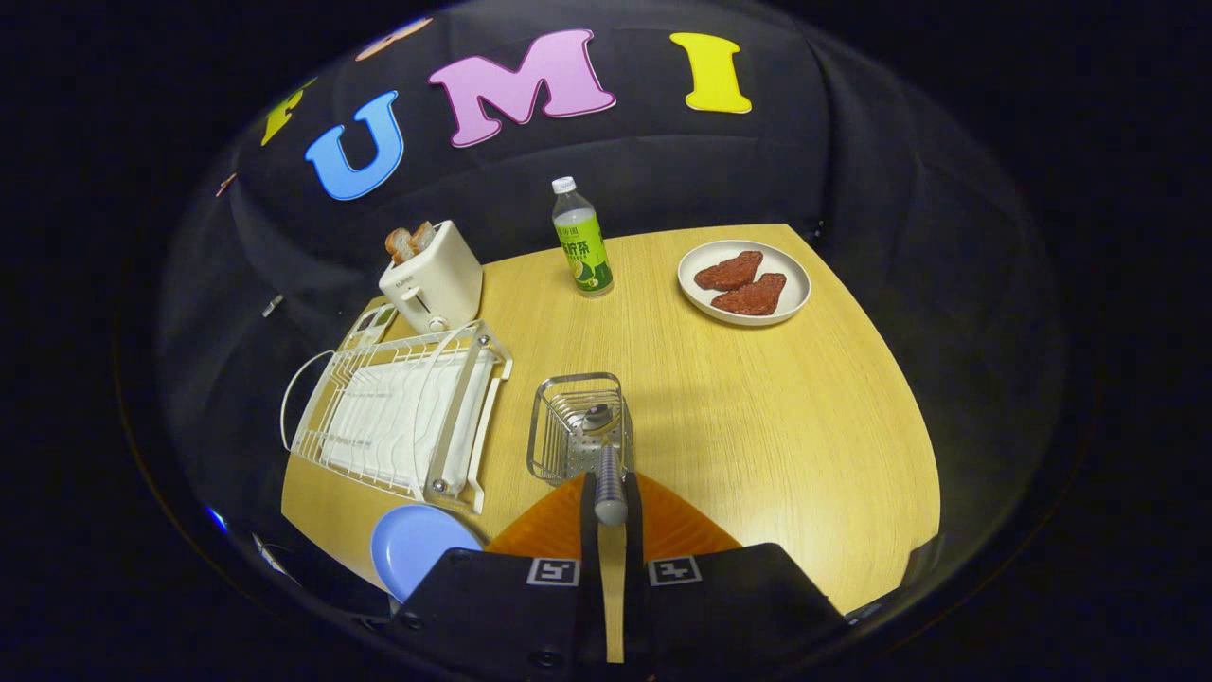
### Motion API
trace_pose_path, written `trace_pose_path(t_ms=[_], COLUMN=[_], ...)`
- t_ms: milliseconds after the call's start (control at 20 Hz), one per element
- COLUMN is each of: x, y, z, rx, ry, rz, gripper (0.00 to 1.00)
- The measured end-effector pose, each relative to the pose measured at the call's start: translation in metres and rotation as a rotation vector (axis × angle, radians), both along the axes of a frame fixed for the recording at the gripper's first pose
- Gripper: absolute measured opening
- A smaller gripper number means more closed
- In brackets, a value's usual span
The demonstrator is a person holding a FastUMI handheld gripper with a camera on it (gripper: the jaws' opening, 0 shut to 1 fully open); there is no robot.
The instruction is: Take the plate from the dish rack, then take the spoon from the basket and place it into the plate.
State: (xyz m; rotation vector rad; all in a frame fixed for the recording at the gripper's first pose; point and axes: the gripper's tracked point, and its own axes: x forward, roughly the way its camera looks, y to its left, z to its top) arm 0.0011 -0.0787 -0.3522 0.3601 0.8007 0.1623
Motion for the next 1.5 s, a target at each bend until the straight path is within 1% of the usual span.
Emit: trace_pose_path(t_ms=[250, 350, 550, 600, 700, 850, 950, 1100, 1250, 1350, 1500], x=[-0.02, -0.028, -0.056, -0.065, -0.083, -0.114, -0.132, -0.151, -0.168, -0.172, -0.166], y=[0.002, 0.011, 0.053, 0.066, 0.083, 0.111, 0.128, 0.152, 0.167, 0.174, 0.178], z=[0.046, 0.07, 0.117, 0.124, 0.128, 0.127, 0.117, 0.094, 0.059, 0.038, 0.014], rx=[0.03, 0.05, 0.143, 0.17, 0.177, 0.167, 0.163, 0.159, 0.136, 0.118, 0.103], ry=[-0.072, -0.113, -0.184, -0.187, -0.176, -0.148, -0.123, -0.079, -0.02, 0.007, 0.037], rz=[-0.004, 0.016, 0.13, 0.165, 0.227, 0.326, 0.38, 0.43, 0.457, 0.457, 0.423], gripper=[0.11, 0.11, 0.11, 0.11, 0.11, 0.11, 0.11, 0.11, 0.11, 0.11, 0.11])
